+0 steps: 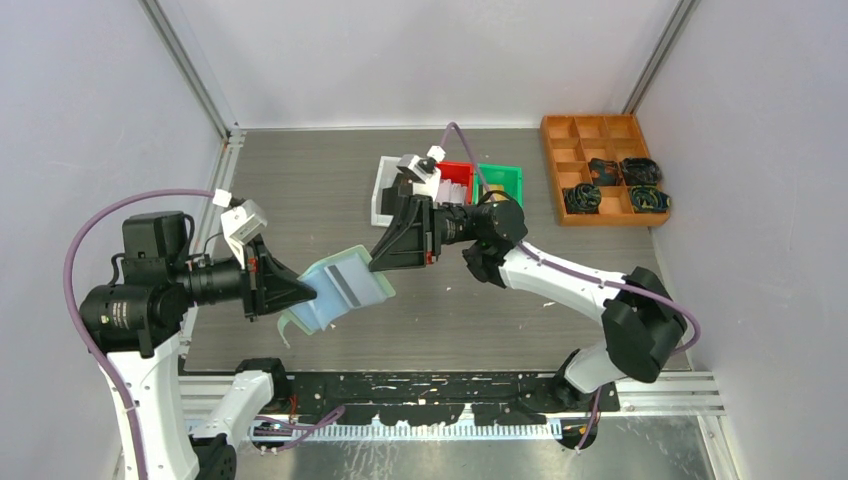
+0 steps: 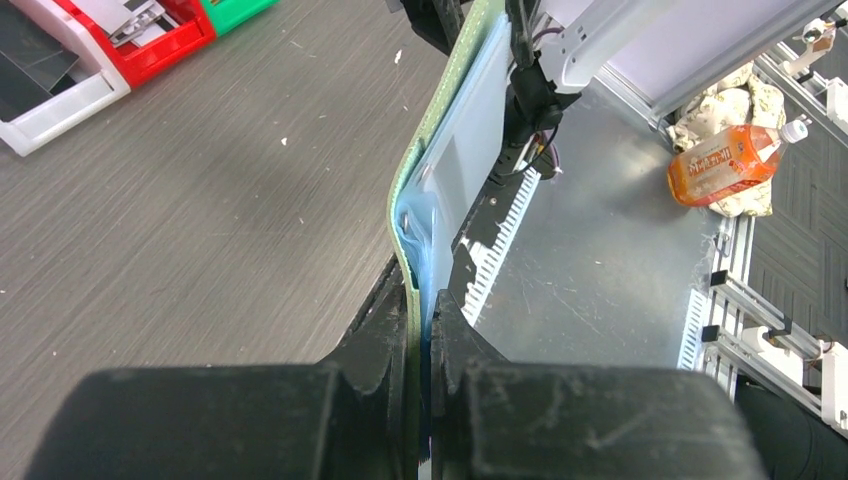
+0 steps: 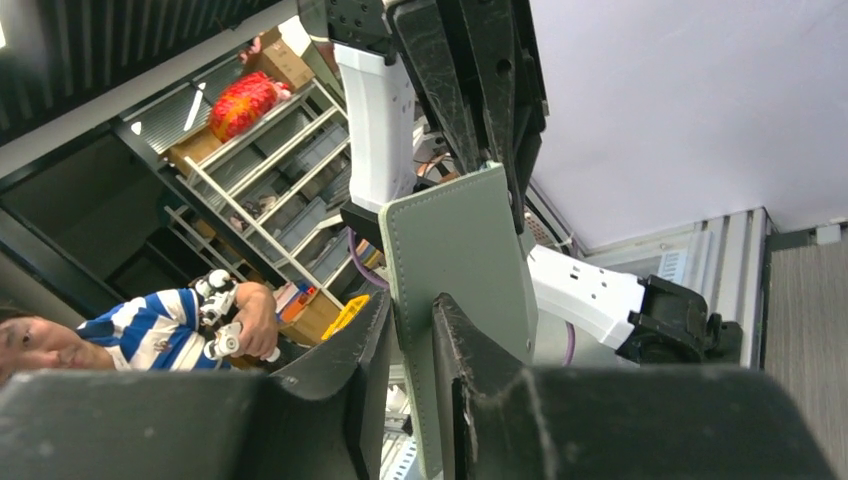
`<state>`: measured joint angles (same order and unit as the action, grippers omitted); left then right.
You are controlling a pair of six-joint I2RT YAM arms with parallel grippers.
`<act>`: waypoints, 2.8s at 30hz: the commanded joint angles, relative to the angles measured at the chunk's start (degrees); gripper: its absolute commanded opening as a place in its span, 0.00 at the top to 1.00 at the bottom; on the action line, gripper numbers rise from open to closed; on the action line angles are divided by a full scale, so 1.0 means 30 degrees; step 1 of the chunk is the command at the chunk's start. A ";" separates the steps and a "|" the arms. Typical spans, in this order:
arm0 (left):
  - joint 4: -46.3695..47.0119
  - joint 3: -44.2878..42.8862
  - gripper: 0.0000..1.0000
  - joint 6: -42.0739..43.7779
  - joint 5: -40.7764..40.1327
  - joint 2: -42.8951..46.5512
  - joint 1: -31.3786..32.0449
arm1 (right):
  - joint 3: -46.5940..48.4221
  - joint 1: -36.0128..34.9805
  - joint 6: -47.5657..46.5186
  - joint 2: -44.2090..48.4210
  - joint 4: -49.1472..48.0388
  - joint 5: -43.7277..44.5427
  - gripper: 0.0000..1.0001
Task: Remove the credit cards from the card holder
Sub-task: Remove the credit card from the card holder.
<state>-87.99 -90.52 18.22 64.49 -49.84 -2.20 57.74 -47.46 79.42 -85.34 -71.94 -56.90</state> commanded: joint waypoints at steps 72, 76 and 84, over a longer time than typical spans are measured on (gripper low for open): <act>0.1971 -0.1203 1.00 -0.2097 0.0259 0.0170 0.0058 | -0.0317 -0.5803 -2.1443 0.8610 1.8778 1.3293 0.00; 0.2151 -0.0927 1.00 -0.2136 -0.1128 0.0216 0.0058 | -0.0101 -0.6982 -2.2810 0.8465 1.8875 1.6444 0.00; 0.2750 -0.0105 1.00 -0.2436 -0.2541 0.0643 0.0055 | 0.0135 -0.9971 -2.6809 0.8457 1.9280 2.2093 0.01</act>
<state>-83.46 -91.44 12.21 58.15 -48.93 -2.20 56.38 -73.36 7.44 -60.14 -11.92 -2.46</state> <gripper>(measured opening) 0.067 0.995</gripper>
